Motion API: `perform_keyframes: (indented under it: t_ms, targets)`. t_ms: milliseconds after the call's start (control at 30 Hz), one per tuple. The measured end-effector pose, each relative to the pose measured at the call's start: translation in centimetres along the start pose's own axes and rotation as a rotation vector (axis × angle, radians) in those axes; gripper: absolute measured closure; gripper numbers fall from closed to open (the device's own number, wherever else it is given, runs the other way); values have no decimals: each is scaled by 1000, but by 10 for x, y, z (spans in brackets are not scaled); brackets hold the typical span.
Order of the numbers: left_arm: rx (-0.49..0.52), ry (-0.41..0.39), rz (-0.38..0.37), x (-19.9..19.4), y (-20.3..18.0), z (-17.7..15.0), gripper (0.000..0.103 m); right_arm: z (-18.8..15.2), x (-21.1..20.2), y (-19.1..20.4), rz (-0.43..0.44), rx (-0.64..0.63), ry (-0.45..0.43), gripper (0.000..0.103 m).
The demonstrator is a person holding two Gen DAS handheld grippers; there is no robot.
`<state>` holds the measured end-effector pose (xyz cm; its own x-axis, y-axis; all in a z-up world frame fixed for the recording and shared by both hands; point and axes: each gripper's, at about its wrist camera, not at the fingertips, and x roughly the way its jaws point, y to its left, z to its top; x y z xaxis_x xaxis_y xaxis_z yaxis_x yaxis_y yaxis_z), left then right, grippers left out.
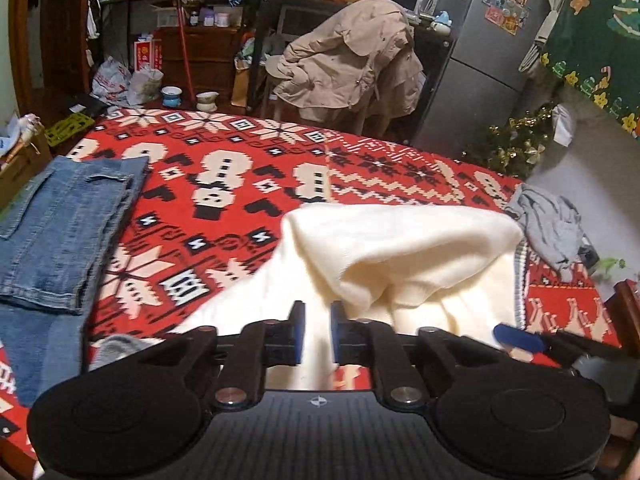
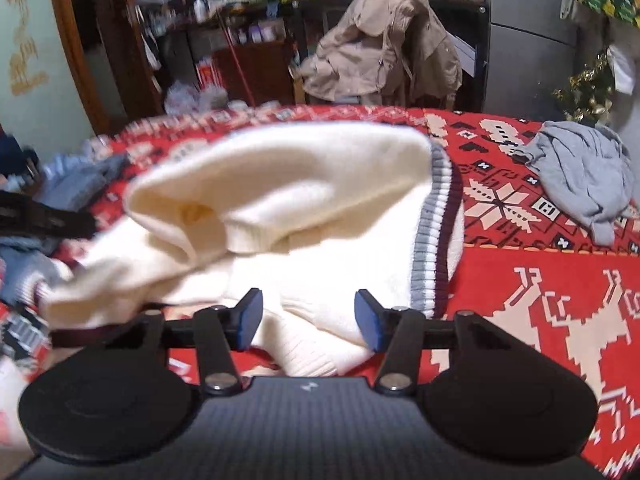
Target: Fold clothes
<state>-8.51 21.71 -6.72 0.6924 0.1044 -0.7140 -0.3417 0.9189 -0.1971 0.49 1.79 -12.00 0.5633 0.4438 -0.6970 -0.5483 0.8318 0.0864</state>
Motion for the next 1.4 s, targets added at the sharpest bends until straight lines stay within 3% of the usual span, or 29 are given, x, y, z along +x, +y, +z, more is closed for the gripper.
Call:
perform_keyframes:
  t_ms: [100,133,167,467,833,900,933,1033,1233,1367,1400]
  targets:
    - [-8,6,3,-1,5,-2,87,-2,13,3,-62,-51,15,55]
    - [-14,8,4,-1,6,-3,87,-2,16,2,-79,-59,20,87]
    - [-19,9,4,-1,7,-3,87,-2,17,-1,-96,-50,25,99]
    - [-40,3,-18,0,6,1,87,-5,-40,-79,-255,150,-83,100]
    - [-27,3,-43,0,-7,4,87,-36,-108,-202,-493,306,-118,100]
    - [-21,6,-52,2,-10,4,84,-46,-117,-224,-526,352,-103,100]
    - [-19,7,-56,3,-12,5,83,-50,-120,-235,-503,391,-87,97]
    - [-11,11,-68,5,-17,5,83,-59,-125,-247,-427,468,-73,77]
    - [36,41,-103,15,-31,3,67,-66,-133,-226,-370,462,-77,62]
    - [71,74,-92,18,-32,-5,62,-60,-136,-204,-323,434,-78,46]
    - [80,80,-90,18,-31,-8,56,-57,-136,-200,-305,420,-73,44]
